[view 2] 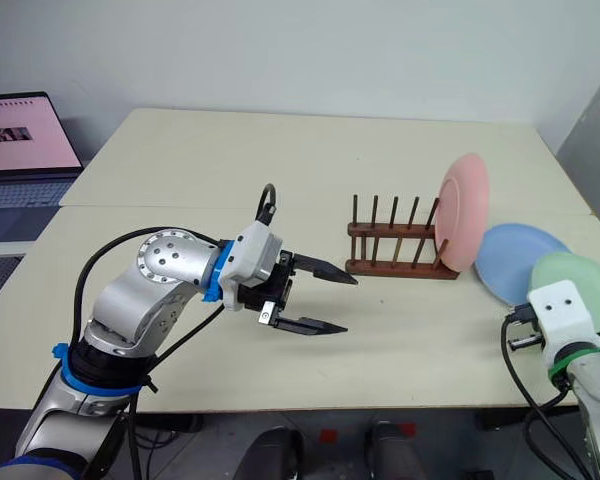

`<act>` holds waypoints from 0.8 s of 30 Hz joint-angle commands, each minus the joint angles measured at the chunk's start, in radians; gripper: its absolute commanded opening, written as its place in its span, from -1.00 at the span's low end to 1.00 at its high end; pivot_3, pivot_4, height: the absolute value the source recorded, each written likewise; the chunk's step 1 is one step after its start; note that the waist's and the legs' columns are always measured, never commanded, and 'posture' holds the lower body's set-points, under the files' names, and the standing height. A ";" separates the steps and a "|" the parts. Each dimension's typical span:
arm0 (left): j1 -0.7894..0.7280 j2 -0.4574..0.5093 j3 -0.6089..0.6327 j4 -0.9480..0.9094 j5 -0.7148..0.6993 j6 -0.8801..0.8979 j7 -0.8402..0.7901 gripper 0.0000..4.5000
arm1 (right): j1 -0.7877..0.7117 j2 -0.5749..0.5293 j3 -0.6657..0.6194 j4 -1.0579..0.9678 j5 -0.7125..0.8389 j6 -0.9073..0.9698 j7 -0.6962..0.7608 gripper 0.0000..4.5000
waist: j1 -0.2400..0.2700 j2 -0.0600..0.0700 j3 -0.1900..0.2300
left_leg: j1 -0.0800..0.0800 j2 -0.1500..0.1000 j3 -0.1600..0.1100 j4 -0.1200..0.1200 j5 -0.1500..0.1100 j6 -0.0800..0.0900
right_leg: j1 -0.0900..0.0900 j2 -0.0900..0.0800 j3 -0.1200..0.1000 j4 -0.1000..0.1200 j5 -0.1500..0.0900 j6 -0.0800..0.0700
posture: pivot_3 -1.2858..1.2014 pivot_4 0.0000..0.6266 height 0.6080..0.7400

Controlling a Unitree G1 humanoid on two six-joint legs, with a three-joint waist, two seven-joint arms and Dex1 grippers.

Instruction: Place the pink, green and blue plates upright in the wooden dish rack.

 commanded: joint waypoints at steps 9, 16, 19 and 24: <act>-0.009 0.027 0.152 0.024 -0.057 0.109 0.114 0.41 | -0.622 -0.263 -0.048 0.134 0.058 -0.208 0.110 -0.99 | -0.009 0.000 0.000 | 0.001 -0.001 0.000 0.000 0.000 0.000 | 0.001 0.000 0.000 0.000 0.000 -0.001 | 0.03 -0.52 0.98; 0.034 0.061 0.186 -0.001 -0.050 0.117 0.150 0.41 | -0.973 -0.032 0.026 0.262 0.318 -0.227 0.146 -0.99 | -0.020 0.000 0.001 | -0.002 0.000 0.000 -0.001 0.000 0.001 | -0.001 0.000 0.000 0.000 0.000 0.000 | 0.03 -0.52 0.98; 0.056 0.072 0.205 -0.014 -0.057 0.123 0.169 0.41 | -1.062 0.113 -0.015 0.268 0.488 -0.114 0.084 -0.99 | -0.022 0.001 0.001 | -0.002 0.000 0.000 -0.001 0.000 0.001 | -0.002 0.000 0.000 0.001 0.000 0.000 | 0.03 -0.52 0.98; 0.091 0.104 0.221 -0.040 -0.062 0.122 0.169 0.41 | -1.075 0.283 -0.099 0.232 0.762 0.039 -0.057 -0.99 | -0.019 0.001 0.001 | -0.002 0.001 -0.001 -0.001 0.000 0.001 | -0.002 -0.001 -0.001 0.003 0.003 -0.005 | 0.03 -0.52 0.98</act>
